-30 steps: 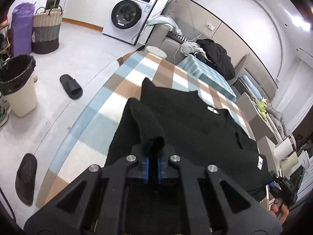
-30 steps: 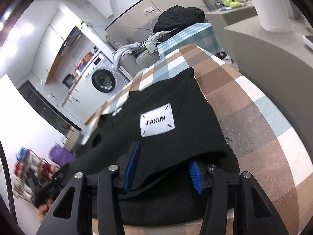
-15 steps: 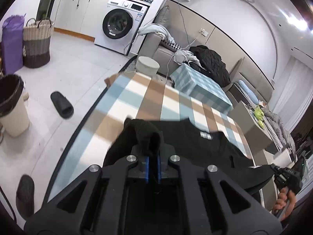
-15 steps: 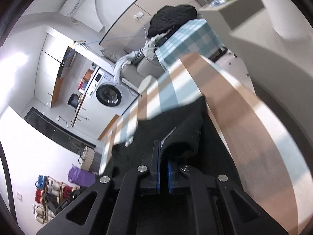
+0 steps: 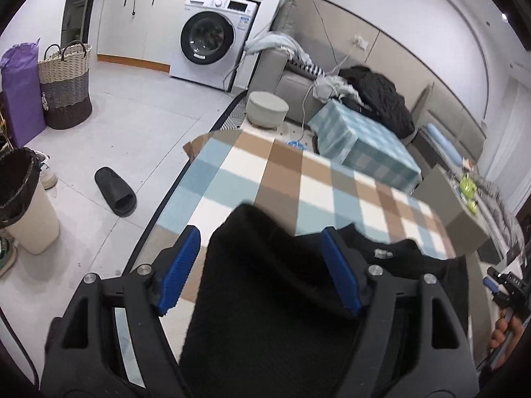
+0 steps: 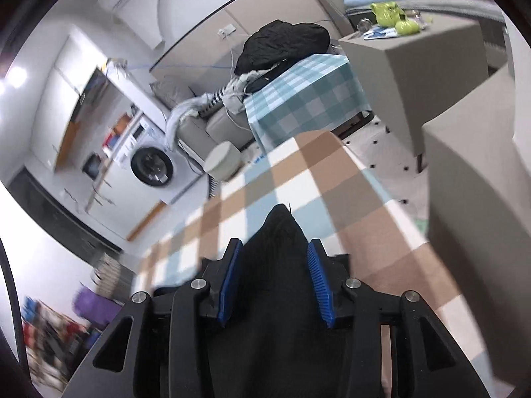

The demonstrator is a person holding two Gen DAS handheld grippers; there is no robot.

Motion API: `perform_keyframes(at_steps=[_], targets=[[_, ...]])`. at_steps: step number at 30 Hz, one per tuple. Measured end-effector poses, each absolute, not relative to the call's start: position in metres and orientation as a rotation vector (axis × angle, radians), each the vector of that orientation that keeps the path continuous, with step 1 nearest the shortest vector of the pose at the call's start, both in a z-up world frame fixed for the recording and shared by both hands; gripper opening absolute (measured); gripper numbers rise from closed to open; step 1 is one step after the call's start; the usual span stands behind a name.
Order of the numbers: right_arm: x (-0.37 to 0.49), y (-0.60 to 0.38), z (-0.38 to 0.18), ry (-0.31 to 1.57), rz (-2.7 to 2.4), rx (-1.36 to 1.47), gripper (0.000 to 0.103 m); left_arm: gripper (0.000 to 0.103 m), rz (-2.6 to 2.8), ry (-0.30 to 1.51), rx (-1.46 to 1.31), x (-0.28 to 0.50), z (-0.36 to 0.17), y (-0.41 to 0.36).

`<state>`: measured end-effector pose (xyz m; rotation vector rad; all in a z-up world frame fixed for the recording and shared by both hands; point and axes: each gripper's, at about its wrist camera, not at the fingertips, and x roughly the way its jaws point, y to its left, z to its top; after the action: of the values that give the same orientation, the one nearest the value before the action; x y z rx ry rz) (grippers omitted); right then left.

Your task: Fold small clothes

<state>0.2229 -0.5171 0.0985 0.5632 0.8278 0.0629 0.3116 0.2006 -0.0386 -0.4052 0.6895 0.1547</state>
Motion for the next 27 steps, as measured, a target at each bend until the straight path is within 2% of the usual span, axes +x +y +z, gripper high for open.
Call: perform_keyframes(at_steps=[9,11,18,19,20,22,25,27], targets=[[0.235,-0.509,0.072,0.911,0.022,0.421,0.044,0.072,0.212,0.834,-0.366,0.327,-0.092,0.217],[0.241,-0.506,0.064,0.921,0.019,0.416,0.048,0.072,0.224,0.845,-0.367,0.330,-0.100,0.220],[0.269,-0.493,0.039,0.938,0.035,0.372,0.048,0.072,0.214,0.865,-0.371,0.337,-0.113,0.223],[0.271,-0.490,0.038,0.931,0.039,0.363,0.041,0.072,0.210,0.864,-0.374,0.337,-0.113,0.223],[0.272,-0.487,0.037,0.926,0.050,0.351,0.021,0.072,0.205,0.862,-0.375,0.336,-0.112,0.222],[0.270,-0.482,0.042,0.899,0.088,0.320,0.006,0.072,0.197,0.856,-0.377,0.332,-0.108,0.222],[0.259,-0.499,0.057,0.799,0.084,0.407,0.005,0.072,0.201,0.847,-0.375,0.324,-0.102,0.221],[0.262,-0.514,0.055,0.813,0.044,0.468,0.005,0.072,0.206,0.848,-0.379,0.319,-0.101,0.221]])
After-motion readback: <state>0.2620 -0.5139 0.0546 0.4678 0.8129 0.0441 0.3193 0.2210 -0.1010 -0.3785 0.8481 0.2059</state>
